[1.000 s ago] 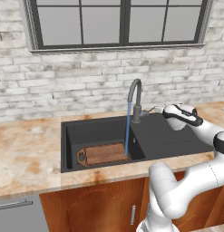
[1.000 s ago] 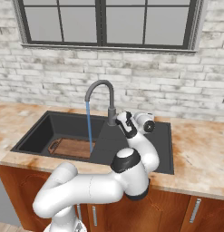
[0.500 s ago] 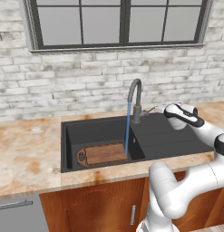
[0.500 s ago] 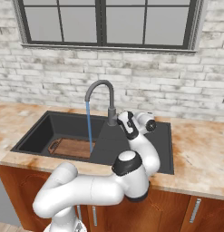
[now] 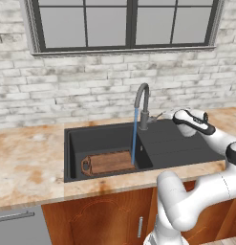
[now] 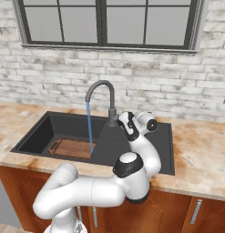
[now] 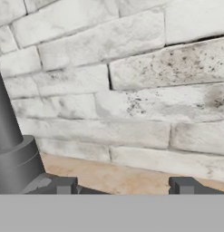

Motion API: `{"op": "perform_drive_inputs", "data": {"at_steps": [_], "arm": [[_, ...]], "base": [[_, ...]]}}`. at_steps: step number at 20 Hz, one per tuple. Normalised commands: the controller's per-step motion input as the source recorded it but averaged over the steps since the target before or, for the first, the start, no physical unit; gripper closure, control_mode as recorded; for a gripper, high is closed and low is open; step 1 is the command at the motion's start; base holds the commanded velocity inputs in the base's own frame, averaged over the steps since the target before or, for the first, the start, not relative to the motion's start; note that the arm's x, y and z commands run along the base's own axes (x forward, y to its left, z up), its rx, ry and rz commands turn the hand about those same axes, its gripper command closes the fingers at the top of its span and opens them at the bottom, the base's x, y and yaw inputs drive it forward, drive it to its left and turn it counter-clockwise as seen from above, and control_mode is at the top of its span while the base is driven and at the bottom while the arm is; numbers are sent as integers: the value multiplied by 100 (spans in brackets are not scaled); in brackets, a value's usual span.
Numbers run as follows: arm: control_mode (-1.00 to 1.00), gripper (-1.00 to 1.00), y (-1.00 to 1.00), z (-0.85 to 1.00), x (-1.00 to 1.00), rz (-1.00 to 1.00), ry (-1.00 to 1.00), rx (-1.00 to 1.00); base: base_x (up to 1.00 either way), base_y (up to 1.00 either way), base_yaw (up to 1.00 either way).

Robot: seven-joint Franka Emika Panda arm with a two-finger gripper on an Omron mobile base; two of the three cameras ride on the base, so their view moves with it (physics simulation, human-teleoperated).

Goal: Turn on the sink faucet with hot water and rinse the cutting board for ten seconds, then turn off the faucet. Push the cutting board to reach the water if necessary.

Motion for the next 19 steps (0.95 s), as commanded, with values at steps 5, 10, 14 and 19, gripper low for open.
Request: {"op": "perform_drive_inputs", "data": {"at_steps": [5,10,14,19], "arm": [[-100,-100,52,0,0,0,0,-1],[-100,-100,42,0,0,0,0,0],[-100,-100,36,0,0,0,0,0],[-100,-100,27,0,0,0,0,0]], "base": [[0,0,0],[0,0,0],[0,0,0],[0,0,0]]}}
